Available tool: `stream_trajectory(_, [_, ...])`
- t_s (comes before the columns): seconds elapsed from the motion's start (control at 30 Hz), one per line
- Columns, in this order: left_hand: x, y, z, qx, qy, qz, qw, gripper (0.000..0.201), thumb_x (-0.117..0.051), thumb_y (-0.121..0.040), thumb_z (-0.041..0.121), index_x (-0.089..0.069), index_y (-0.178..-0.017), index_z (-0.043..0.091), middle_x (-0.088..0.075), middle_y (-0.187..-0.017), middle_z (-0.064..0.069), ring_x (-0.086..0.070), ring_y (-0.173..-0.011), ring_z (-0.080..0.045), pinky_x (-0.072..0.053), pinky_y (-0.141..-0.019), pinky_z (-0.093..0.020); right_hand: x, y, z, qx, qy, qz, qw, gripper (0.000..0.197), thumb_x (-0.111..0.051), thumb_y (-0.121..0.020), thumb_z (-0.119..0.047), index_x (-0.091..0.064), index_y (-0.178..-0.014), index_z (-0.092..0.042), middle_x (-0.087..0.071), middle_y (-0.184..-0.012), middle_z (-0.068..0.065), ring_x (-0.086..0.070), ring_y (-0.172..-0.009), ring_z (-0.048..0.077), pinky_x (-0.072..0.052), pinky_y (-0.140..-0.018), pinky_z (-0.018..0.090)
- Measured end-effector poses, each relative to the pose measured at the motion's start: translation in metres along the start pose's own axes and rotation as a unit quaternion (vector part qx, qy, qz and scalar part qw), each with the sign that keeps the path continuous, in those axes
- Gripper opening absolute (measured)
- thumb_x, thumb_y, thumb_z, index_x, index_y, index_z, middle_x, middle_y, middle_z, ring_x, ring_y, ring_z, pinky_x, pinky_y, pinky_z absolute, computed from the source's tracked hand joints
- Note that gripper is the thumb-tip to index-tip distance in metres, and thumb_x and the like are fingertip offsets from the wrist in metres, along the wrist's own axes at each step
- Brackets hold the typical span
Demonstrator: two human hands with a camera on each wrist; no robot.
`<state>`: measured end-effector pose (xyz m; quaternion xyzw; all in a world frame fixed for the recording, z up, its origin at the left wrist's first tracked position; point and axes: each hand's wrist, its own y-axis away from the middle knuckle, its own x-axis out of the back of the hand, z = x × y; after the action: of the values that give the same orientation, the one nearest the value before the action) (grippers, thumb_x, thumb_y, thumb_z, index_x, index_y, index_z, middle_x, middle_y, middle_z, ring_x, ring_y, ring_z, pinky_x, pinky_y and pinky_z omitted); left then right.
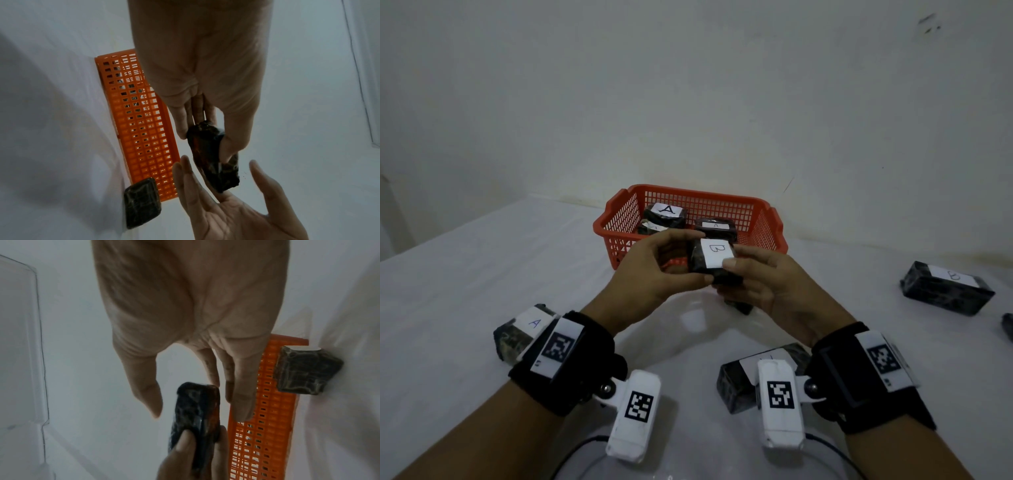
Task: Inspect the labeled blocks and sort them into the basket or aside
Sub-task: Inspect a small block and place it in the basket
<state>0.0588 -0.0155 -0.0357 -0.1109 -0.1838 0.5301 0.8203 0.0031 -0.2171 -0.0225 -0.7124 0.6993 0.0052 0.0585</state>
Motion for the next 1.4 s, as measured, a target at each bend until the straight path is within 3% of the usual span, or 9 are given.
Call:
stream_trajectory(0.13, [-0.004, 0.001, 0.001, 0.005, 0.026, -0.055, 0.998, 0.067, -0.083, -0.075, -0.001, -0.058, -0.133, 0.022, -0.067, -0.128, 0.008, -0.067, -0.114, -0.001, -0.058, -0.084, -0.02, 0.0, -0.001, 0.002, 0.008, 0.012, 0.04, 0.999, 0.027, -0.066, -0.098, -0.012, -0.071, -0.121, -0.001, -0.078, -0.111, 0.019, -0.078, -0.094, 0.026, -0.065, -0.077, 0.034])
stream_trajectory(0.27, [-0.008, 0.002, 0.002, 0.008, 0.019, -0.019, 1.0, 0.051, -0.076, -0.083, 0.028, -0.061, -0.132, 0.03, -0.072, -0.12, 0.013, -0.068, -0.11, 0.001, -0.058, -0.086, -0.019, 0.004, 0.001, 0.004, 0.064, 0.055, 0.05, 0.995, 0.035, -0.076, -0.089, -0.005, -0.071, -0.122, -0.012, -0.079, -0.112, 0.011, -0.077, -0.105, 0.028, -0.062, -0.091, 0.045])
stream_trajectory(0.43, [-0.007, 0.002, 0.001, -0.029, -0.015, 0.012, 0.999, 0.039, -0.078, -0.084, 0.011, -0.068, -0.121, 0.022, -0.075, -0.112, 0.008, -0.071, -0.105, -0.002, -0.059, -0.088, -0.02, -0.002, 0.003, 0.0, 0.063, 0.049, 0.035, 0.996, 0.043, -0.079, -0.086, -0.01, -0.065, -0.125, -0.018, -0.078, -0.114, 0.011, -0.077, -0.105, 0.028, -0.063, -0.09, 0.045])
stream_trajectory(0.57, [-0.007, 0.003, 0.001, -0.046, -0.028, -0.011, 0.998, 0.041, -0.08, -0.081, 0.004, -0.069, -0.116, 0.022, -0.075, -0.112, 0.011, -0.069, -0.108, -0.001, -0.056, -0.091, -0.017, -0.003, 0.001, -0.003, 0.007, 0.035, 0.056, 0.998, 0.037, -0.065, -0.098, -0.031, -0.067, -0.124, -0.005, -0.075, -0.116, 0.015, -0.074, -0.109, 0.032, -0.061, -0.095, 0.042])
stream_trajectory(0.7, [-0.005, 0.003, 0.001, -0.045, -0.019, -0.024, 0.999, 0.049, -0.08, -0.08, -0.002, -0.066, -0.117, 0.027, -0.073, -0.111, 0.021, -0.067, -0.111, 0.003, -0.053, -0.087, -0.011, 0.002, -0.001, 0.002, 0.014, 0.041, 0.049, 0.998, 0.034, -0.067, -0.098, -0.024, -0.072, -0.12, 0.0, -0.077, -0.114, 0.019, -0.074, -0.109, 0.036, -0.062, -0.092, 0.038])
stream_trajectory(0.83, [-0.006, 0.003, 0.003, 0.01, 0.01, -0.052, 0.999, 0.048, -0.072, -0.084, 0.034, -0.063, -0.131, 0.029, -0.072, -0.118, 0.015, -0.068, -0.112, -0.001, -0.058, -0.089, -0.021, 0.004, -0.001, 0.002, 0.052, 0.062, 0.054, 0.995, 0.036, -0.074, -0.09, -0.024, -0.073, -0.119, -0.004, -0.079, -0.113, 0.013, -0.077, -0.106, 0.025, -0.06, -0.097, 0.041])
stream_trajectory(1.0, [-0.008, 0.003, 0.003, 0.009, 0.011, -0.03, 0.999, 0.025, -0.066, -0.095, 0.017, -0.072, -0.119, 0.019, -0.078, -0.108, 0.006, -0.074, -0.101, -0.009, -0.061, -0.085, -0.025, 0.005, -0.004, 0.005, 0.053, 0.088, 0.033, 0.994, 0.046, -0.081, -0.078, -0.03, -0.072, -0.116, -0.004, -0.077, -0.114, 0.013, -0.076, -0.106, 0.025, -0.062, -0.094, 0.037])
stream_trajectory(1.13, [-0.007, 0.004, 0.005, 0.027, 0.038, -0.062, 0.997, 0.03, -0.067, -0.091, 0.024, -0.071, -0.121, 0.021, -0.077, -0.113, 0.004, -0.073, -0.107, -0.012, -0.06, -0.088, -0.027, 0.007, -0.003, 0.005, 0.083, 0.095, 0.037, 0.991, 0.036, -0.08, -0.083, -0.019, -0.072, -0.113, 0.001, -0.078, -0.108, 0.014, -0.078, -0.099, 0.023, -0.063, -0.083, 0.027])
stream_trajectory(1.4, [-0.003, 0.0, 0.001, 0.072, 0.123, -0.06, 0.988, 0.035, -0.061, -0.095, 0.021, -0.067, -0.127, 0.008, -0.072, -0.124, -0.009, -0.069, -0.117, -0.026, -0.054, -0.102, -0.046, 0.008, -0.003, 0.004, 0.076, 0.03, 0.008, 0.997, 0.055, -0.077, -0.074, -0.024, -0.068, -0.119, 0.006, -0.076, -0.117, 0.02, -0.074, -0.111, 0.034, -0.058, -0.102, 0.045])
